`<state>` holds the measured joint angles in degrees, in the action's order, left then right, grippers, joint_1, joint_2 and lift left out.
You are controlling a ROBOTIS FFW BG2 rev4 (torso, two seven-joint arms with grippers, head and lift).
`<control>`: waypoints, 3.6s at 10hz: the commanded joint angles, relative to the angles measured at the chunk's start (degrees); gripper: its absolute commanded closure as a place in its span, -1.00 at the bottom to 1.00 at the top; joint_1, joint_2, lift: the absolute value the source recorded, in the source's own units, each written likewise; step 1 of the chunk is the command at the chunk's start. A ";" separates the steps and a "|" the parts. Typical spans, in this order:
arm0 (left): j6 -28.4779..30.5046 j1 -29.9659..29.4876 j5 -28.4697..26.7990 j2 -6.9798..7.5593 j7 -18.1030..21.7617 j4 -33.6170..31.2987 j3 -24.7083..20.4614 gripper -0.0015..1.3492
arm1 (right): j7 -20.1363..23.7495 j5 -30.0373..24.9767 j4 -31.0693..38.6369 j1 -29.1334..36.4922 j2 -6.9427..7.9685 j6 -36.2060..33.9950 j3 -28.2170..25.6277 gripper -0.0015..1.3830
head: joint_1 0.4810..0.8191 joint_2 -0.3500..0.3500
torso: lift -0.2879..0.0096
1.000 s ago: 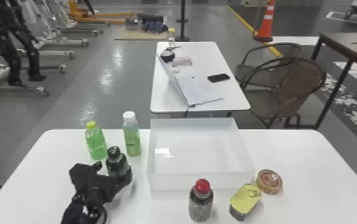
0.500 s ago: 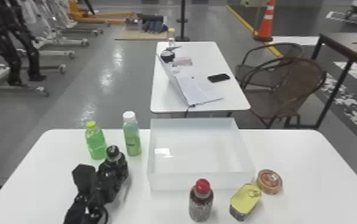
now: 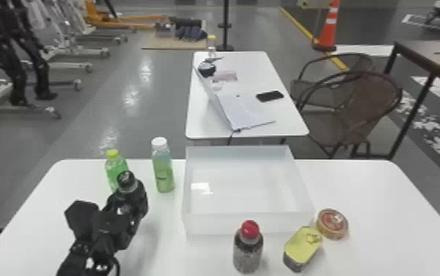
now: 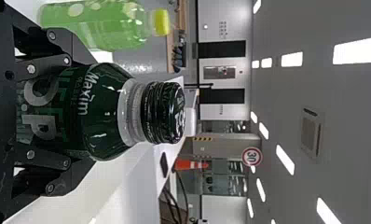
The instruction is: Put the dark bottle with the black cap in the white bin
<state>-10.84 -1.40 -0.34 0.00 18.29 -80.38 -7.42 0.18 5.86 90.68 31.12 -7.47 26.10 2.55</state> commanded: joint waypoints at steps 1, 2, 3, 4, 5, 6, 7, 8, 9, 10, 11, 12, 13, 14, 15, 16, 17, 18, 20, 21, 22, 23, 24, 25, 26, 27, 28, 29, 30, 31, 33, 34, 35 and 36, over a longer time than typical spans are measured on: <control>4.08 -2.03 5.08 -0.15 0.07 -7.95 3.47 0.33 | 0.08 0.12 0.03 0.09 0.00 0.00 0.00 -0.84 | -0.60 0.00 | 0.26; 7.42 0.00 9.92 -0.15 1.39 -8.74 7.16 0.33 | -0.01 0.12 0.03 0.09 -0.09 0.00 0.00 -0.84 | -0.60 0.00 | 0.26; 9.44 3.16 12.11 -0.15 1.92 -8.47 11.29 0.33 | 0.08 0.20 0.03 0.09 -0.18 0.00 0.00 -0.84 | -0.60 0.00 | 0.26; 8.82 6.24 16.86 0.61 1.83 -5.92 16.04 0.33 | 0.08 0.20 -0.15 -0.27 -0.44 0.00 0.09 -0.84 | -0.60 0.00 | 0.26; 8.47 8.61 20.46 1.49 1.66 -3.55 19.82 0.33 | 0.08 0.20 -0.33 -0.35 -0.44 0.00 0.18 -0.84 | -0.60 0.00 | 0.26; 8.91 10.28 23.10 1.93 1.66 -1.18 22.54 0.33 | 0.08 0.29 -0.41 -0.35 -0.35 0.00 0.18 -0.84 | -0.60 0.00 | 0.26; 9.35 11.68 24.24 1.84 1.74 1.55 24.21 0.33 | 0.08 0.38 -0.50 -0.35 -0.27 0.00 0.18 -0.84 | -0.60 0.00 | 0.26; 9.96 12.92 25.30 1.14 2.18 5.24 25.53 0.32 | 0.08 0.38 -0.59 -0.35 -0.09 0.00 0.18 -0.84 | -0.60 0.00 | 0.26; 9.61 14.15 24.77 0.53 2.62 8.84 26.14 0.32 | 0.08 0.47 -0.76 -0.44 -0.09 0.00 0.18 -0.84 | -0.60 0.00 | 0.26; 8.29 14.59 23.28 0.09 2.62 10.60 25.88 0.28 | 0.08 0.56 -0.85 -0.44 -0.09 0.18 0.18 -0.84 | -0.60 0.00 | 0.26; 7.42 14.76 21.25 -0.15 2.45 11.21 24.47 0.28 | 0.08 0.56 -0.85 -0.44 0.00 0.26 0.18 -0.84 | -0.60 0.00 | 0.26; 5.57 15.38 19.76 -0.15 1.83 12.71 23.07 0.28 | 0.08 0.56 -0.85 -0.53 0.00 0.18 0.18 -0.84 | -0.60 0.00 | 0.26; 4.08 15.46 18.97 -0.15 1.04 13.24 21.93 0.01 | 0.08 0.47 -0.94 -0.53 0.00 0.18 0.18 -0.84 | -0.60 0.00 | 0.26; 3.28 15.46 18.97 -0.15 0.78 13.24 21.31 -0.65 | 0.08 0.56 -0.94 -0.62 0.00 0.26 0.18 -0.84 | -0.60 0.00 | 0.26; 2.93 15.38 19.06 -0.15 0.60 13.24 21.05 -0.93 | 0.08 0.56 -0.94 -0.62 0.00 0.18 0.18 -0.84 | -0.60 0.00 | 0.26; 2.67 15.38 19.23 -0.15 0.43 13.24 21.05 -0.79 | 0.08 0.47 -0.94 -0.62 0.00 0.18 0.18 -0.84 | -0.60 0.00 | 0.26; 2.14 15.20 19.50 -0.15 0.34 13.24 21.05 -0.71 | 0.08 0.47 -0.94 -0.62 0.00 0.18 0.18 -0.84 | -0.60 0.00 | 0.26; 0.30 14.67 19.14 -0.15 0.34 13.24 20.87 -0.69 | 0.08 0.56 -0.94 -0.53 0.00 0.18 0.18 -0.84 | -0.60 0.00 | 0.26; -3.39 10.89 16.16 -0.15 1.57 10.16 16.48 -0.69 | 0.08 0.20 -0.68 -0.53 0.00 0.18 0.18 -0.84 | -0.60 0.00 | 0.26; -3.31 5.62 11.50 -0.15 1.22 3.92 11.64 -0.69 | 0.08 0.12 -0.50 -0.53 0.09 0.18 0.18 -0.84 | -0.60 0.00 | 0.26; -3.04 -0.53 9.56 -0.15 -0.36 -1.62 7.25 -0.69 | -0.01 0.03 -0.33 -0.27 0.09 0.18 0.18 -0.84 | -0.60 0.00 | 0.26; -2.52 -6.60 9.12 -0.15 -3.09 -6.19 3.73 -0.69 | -0.01 0.03 0.11 0.09 0.09 -0.18 0.18 -0.84 | -0.60 0.00 | 0.26; -3.22 -11.34 8.69 -0.15 -4.94 -8.74 0.74 -0.69 | -0.01 -0.06 0.55 0.44 0.00 -0.35 0.09 -0.84 | -0.60 0.00 | 0.26; -4.19 -14.77 7.89 -0.15 -5.46 -10.06 -1.54 -0.69 | -0.01 -0.06 0.99 0.96 0.00 -0.62 0.00 -0.84 | -0.60 0.00 | 0.26; -6.12 -17.67 6.75 -0.15 -5.55 -10.58 -3.74 -0.69 | -0.01 -0.06 1.34 1.32 -0.27 -0.70 0.00 -0.84 | -0.60 0.00 | 0.26; -8.32 -20.48 5.52 -0.15 -5.64 -10.58 -5.94 -0.69 | -0.27 -0.23 1.61 1.49 -0.53 -0.79 0.00 -0.84 | -0.60 0.00 | 0.26; -11.22 -22.94 4.03 -0.15 -5.64 -10.41 -7.69 -0.69 | -0.45 -0.23 1.87 1.76 -0.53 -0.88 0.00 -0.84 | -0.60 0.00 | 0.26; -14.47 -24.70 1.74 -0.15 -5.46 -9.09 -9.10 -0.69 | -0.62 -0.32 2.22 2.02 -0.44 -1.06 0.00 -0.84 | -0.60 0.00 | 0.26; -17.98 -25.05 3.41 -0.15 -5.29 -5.48 -8.75 -0.69 | -0.71 -0.32 2.49 2.28 -0.53 -1.41 0.00 -0.84 | -0.60 0.00 | 0.26; -19.39 -25.05 4.38 -0.15 -5.46 -3.73 -8.13 -0.69 | -0.89 -0.32 2.84 2.63 -0.44 -1.67 0.00 -0.84 | -0.60 0.00 | 0.26; -20.18 -24.53 4.12 -0.15 -5.46 -2.76 -8.04 -0.69 | -0.97 -0.41 3.19 2.72 -0.62 -1.93 0.00 -0.84 | -0.60 0.00 | 0.26; -20.36 -24.53 4.29 -0.15 -5.46 -2.67 -7.96 -0.69 | -0.97 -0.41 3.28 2.72 -0.71 -1.93 0.00 -0.84 | -0.60 0.00 | 0.26; -20.36 -24.61 4.47 -0.15 -5.46 -2.67 -7.96 -0.69 | -0.97 -0.50 3.37 2.72 -0.71 -2.02 0.00 -0.84 | -0.60 0.00 | 0.26; -20.53 -24.61 4.47 -0.15 -5.46 -2.67 -7.87 -0.69 | -0.97 -0.41 3.37 2.81 -0.71 -2.02 0.00 -0.84 | -0.60 0.00 | 0.26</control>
<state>-31.29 -26.01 4.10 0.00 12.83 -83.06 -15.34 -0.79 5.38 94.02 33.89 -8.17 24.09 2.55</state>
